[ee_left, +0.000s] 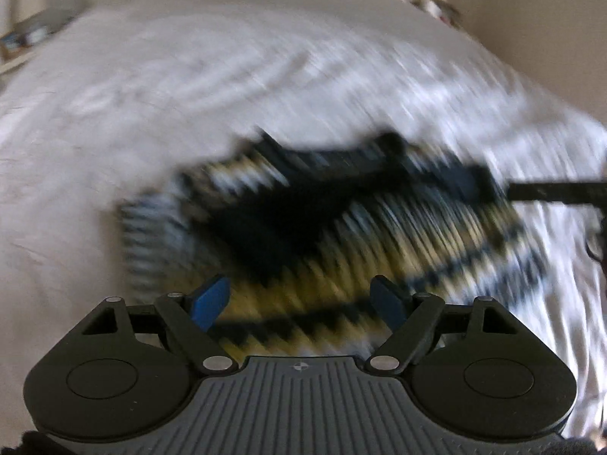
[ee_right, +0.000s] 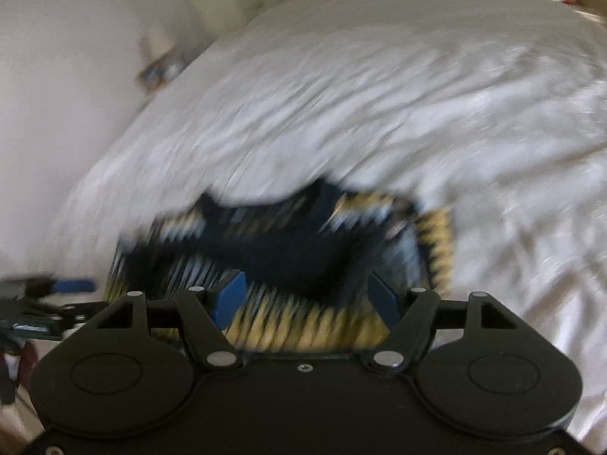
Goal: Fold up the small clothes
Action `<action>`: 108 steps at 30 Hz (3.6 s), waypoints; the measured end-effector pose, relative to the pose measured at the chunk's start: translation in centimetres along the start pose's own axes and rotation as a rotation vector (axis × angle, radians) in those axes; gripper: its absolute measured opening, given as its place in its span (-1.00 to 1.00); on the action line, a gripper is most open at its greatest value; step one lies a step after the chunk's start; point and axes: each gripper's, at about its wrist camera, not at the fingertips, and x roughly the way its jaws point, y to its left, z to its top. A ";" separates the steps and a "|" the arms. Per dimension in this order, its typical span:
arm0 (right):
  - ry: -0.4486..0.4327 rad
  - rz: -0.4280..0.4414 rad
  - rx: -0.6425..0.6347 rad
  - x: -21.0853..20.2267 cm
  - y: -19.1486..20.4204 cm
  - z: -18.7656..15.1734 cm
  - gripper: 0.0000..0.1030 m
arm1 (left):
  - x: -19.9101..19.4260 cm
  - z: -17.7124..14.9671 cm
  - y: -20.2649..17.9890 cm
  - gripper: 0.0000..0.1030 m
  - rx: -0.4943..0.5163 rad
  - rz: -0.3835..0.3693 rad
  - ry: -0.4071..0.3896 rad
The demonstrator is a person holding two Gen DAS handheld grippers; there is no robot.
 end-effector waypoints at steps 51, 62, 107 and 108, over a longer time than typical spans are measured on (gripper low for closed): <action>0.031 -0.210 -0.028 3.7 -1.5 1.7 0.56 | 4.5 5.9 0.1 0.58 0.007 0.118 0.006; 0.038 -0.203 0.051 0.2 -1.6 -1.4 0.57 | 13.6 6.2 -2.1 0.92 0.094 0.167 0.185; 0.218 0.290 0.388 7.8 -11.4 -1.7 0.07 | 13.7 9.6 -2.7 0.97 -0.067 0.183 0.175; 0.229 0.282 0.390 7.7 -11.6 -1.6 -0.20 | 12.7 9.5 -3.0 0.97 -0.064 0.190 0.154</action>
